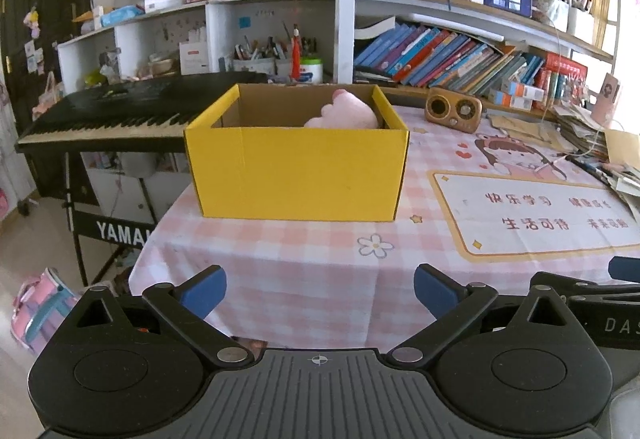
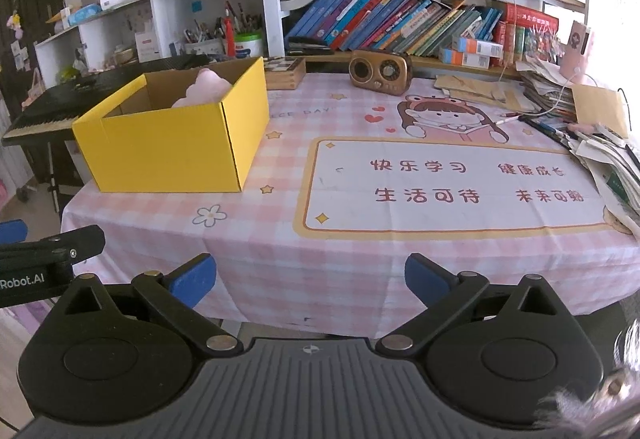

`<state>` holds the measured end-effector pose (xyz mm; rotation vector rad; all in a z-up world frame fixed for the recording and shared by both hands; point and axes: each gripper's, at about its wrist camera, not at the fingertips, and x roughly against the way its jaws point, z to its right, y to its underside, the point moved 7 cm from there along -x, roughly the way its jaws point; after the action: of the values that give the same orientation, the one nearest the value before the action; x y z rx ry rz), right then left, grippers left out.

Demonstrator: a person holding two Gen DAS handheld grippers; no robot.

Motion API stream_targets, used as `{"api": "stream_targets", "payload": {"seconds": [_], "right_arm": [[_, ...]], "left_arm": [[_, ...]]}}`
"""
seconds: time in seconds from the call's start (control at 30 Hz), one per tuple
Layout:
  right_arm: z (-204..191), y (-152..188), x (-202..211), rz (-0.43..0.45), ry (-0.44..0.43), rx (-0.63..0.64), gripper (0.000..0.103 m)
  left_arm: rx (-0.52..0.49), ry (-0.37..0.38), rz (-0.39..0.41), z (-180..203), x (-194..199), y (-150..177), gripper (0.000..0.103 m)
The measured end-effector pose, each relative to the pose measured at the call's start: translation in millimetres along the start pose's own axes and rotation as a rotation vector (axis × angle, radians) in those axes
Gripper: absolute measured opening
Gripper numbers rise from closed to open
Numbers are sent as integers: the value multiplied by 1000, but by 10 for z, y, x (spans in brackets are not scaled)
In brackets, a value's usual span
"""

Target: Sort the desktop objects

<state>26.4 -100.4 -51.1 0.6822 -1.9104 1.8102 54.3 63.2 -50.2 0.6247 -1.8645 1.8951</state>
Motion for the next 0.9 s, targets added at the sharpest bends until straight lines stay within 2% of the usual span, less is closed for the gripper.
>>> {"api": "stream_targets", "payload": {"seconds": [0.9], "right_arm": [[88,35,-18,-27,15,0,103]], "left_arm": [[-24,17,-55,82,-49,77,103]]}}
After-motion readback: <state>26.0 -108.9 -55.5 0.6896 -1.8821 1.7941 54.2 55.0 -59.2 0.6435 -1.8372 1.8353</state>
